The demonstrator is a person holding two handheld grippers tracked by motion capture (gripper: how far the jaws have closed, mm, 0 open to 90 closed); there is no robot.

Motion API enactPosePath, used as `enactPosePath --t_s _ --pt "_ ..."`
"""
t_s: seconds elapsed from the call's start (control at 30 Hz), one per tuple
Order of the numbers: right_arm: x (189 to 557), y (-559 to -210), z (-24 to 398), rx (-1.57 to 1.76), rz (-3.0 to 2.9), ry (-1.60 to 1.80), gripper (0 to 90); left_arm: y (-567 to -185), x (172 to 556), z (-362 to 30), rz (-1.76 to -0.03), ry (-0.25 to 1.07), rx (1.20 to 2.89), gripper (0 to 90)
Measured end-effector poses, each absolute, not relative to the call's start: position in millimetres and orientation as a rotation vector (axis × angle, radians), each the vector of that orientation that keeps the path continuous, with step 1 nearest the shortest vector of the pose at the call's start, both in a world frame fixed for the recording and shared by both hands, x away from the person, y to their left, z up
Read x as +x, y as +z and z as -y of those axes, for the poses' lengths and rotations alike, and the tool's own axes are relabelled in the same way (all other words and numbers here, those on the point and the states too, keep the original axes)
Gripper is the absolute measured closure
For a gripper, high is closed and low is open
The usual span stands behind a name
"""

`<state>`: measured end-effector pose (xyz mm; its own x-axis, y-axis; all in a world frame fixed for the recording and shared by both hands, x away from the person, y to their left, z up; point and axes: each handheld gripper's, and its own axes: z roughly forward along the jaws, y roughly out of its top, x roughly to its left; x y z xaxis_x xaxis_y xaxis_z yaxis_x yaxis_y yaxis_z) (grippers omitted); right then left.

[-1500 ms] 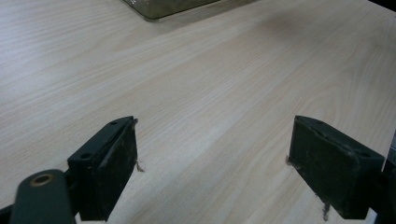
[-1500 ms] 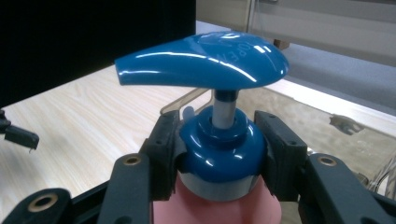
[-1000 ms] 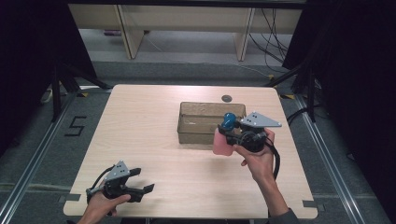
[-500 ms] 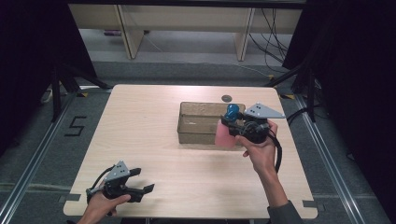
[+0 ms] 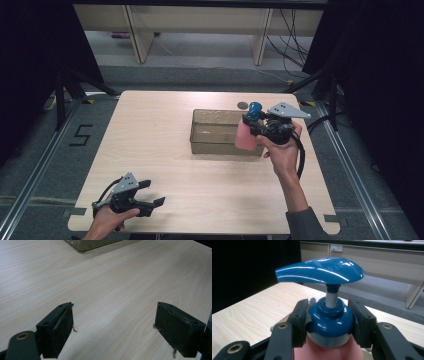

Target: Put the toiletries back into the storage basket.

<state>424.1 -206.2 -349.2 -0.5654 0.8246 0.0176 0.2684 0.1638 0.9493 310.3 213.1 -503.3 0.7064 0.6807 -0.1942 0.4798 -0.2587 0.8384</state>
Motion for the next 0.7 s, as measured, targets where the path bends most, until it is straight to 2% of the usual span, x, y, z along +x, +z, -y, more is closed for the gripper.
enactPosePath --t_s 0.7 --pt "458.8 -363.1 216.7 1.12 -1.891 1.369 53.5 -504.0 311.2 -213.6 -0.886 0.242 1.918 14.8"
